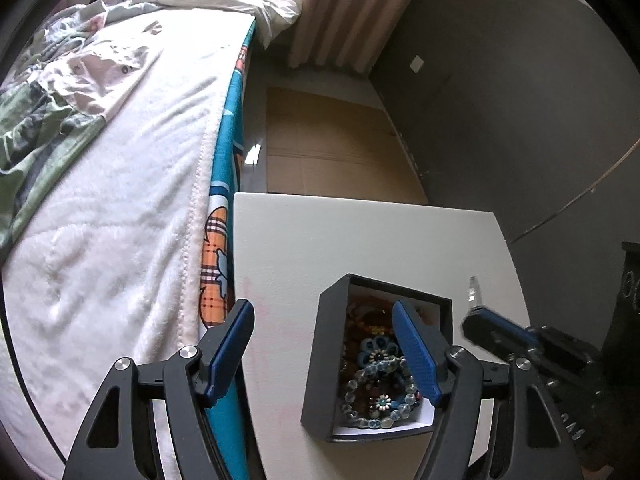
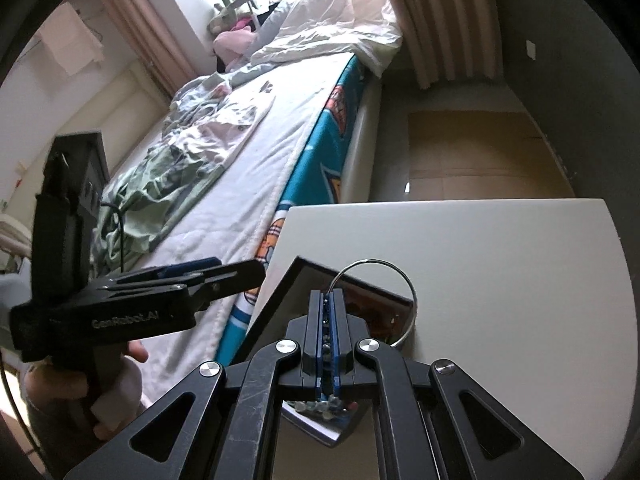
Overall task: Organize jewelry
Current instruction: 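Carry the silver bangle into the box and open the right gripper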
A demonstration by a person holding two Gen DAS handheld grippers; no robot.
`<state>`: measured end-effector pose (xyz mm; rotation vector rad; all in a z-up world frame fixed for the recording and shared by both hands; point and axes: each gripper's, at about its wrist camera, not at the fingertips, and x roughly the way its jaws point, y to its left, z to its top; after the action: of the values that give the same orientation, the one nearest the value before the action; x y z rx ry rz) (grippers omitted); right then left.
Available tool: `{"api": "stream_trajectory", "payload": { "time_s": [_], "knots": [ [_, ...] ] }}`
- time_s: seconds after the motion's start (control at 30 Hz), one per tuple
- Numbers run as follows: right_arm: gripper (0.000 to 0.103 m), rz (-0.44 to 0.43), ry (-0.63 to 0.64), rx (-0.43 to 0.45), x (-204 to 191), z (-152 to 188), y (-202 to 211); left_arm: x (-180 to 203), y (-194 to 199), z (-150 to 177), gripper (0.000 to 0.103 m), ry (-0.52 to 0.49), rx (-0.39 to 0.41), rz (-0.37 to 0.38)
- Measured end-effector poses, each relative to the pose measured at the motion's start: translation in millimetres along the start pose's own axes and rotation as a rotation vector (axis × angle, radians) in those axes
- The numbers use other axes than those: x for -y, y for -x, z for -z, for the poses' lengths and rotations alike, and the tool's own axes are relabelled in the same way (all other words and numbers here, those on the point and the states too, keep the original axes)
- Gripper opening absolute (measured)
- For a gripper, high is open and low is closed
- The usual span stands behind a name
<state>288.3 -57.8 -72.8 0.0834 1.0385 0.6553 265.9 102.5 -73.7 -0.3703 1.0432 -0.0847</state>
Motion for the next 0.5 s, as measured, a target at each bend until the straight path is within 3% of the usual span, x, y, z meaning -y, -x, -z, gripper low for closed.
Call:
{"api": "stream_trajectory", "payload": {
  "time_s": [0.03, 0.1, 0.13, 0.17, 0.43, 0.5],
  "knots": [
    [0.008, 0.002, 0.006, -0.015, -1.0, -0.7, -2.0, 1.7, 1.0, -0.8, 0.072, -0.002, 0.004, -0.003],
    [0.037, 0.004, 0.012, -0.029, -1.5, -0.4, -0.7, 7.6, 5.2, -2.4, 0.072, -0.015, 0.019, -0.015],
    [0.061, 0.014, 0.016, -0.013, -0.4, 0.6, 4.5, 9.9, 6.6, -2.6, 0.072, -0.021, 0.026, -0.017],
    [0.071, 0.030, 0.019, 0.007, -0.1, 1.0, 9.3, 14.3, 10.8, -2.6, 0.072, -0.032, 0.039, -0.013],
    [0.072, 0.071, -0.075, 0.041, 32.0, 13.0, 53.8, 32.5, 29.3, 4.3, 0.073, -0.048, 0.092, -0.020],
    [0.079, 0.097, -0.090, 0.058, 39.9, 19.4, 69.4, 40.5, 35.7, 8.9, 0.073, -0.060, 0.101, -0.018]
  ]
}}
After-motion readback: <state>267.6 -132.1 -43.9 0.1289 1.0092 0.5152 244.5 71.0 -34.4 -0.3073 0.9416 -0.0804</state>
